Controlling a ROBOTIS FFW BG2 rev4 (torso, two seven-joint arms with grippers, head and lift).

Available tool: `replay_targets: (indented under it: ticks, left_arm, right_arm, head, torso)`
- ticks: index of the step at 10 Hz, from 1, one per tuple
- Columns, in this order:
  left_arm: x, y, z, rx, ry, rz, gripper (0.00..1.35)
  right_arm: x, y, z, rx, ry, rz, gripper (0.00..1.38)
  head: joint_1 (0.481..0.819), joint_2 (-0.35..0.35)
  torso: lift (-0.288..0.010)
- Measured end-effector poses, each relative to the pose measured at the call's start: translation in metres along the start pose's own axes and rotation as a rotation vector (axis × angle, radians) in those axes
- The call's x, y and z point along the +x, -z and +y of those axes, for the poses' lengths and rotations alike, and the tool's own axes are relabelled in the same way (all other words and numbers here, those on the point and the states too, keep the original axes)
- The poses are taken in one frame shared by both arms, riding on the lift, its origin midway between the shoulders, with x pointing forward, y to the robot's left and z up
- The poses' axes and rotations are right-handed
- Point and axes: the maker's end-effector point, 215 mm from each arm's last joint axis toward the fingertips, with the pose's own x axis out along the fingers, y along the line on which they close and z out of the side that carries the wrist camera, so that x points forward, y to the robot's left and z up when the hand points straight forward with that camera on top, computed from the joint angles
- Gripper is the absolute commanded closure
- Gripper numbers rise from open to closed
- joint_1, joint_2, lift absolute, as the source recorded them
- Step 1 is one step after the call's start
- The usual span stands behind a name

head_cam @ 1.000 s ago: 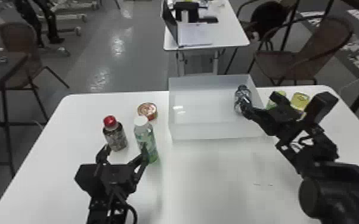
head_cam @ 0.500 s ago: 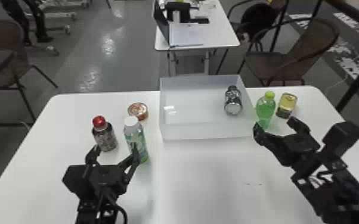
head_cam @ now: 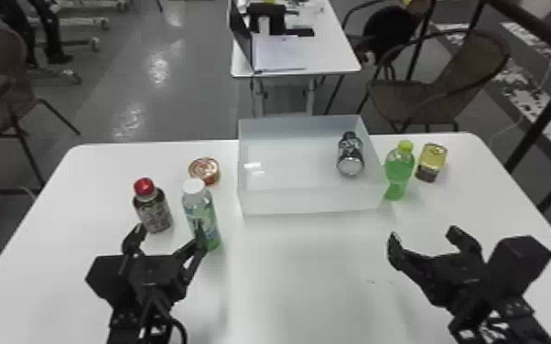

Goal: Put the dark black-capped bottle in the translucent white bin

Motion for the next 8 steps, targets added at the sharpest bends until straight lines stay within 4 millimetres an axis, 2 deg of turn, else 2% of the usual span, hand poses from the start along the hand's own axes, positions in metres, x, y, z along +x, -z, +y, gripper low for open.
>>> replay_targets:
  ticks: [2, 4, 8]
  left_arm:
    - [0.0011, -0.0040, -0.0018, 0.004, 0.005, -0.007, 0.26]
    - [-0.0006, -0.0035, -0.0009, 0.006, 0.002, -0.006, 0.26]
    - [-0.0008, -0.0021, -0.0006, 0.010, 0.002, 0.002, 0.26]
  right_arm:
    - [-0.0092, -0.0055, -0.0004, -0.032, 0.029, -0.011, 0.09]
    - [-0.0090, -0.0001, -0.0017, -0.025, 0.033, -0.003, 0.08]
    - [-0.0079, -0.0035, -0.0024, -0.046, 0.037, -0.016, 0.08]
  head:
    - [0.695, 0.014]
    - [0.695, 0.014]
    - [0.695, 0.014]
  torso:
    - [-0.094]
    - [-0.094]
    - [-0.094]
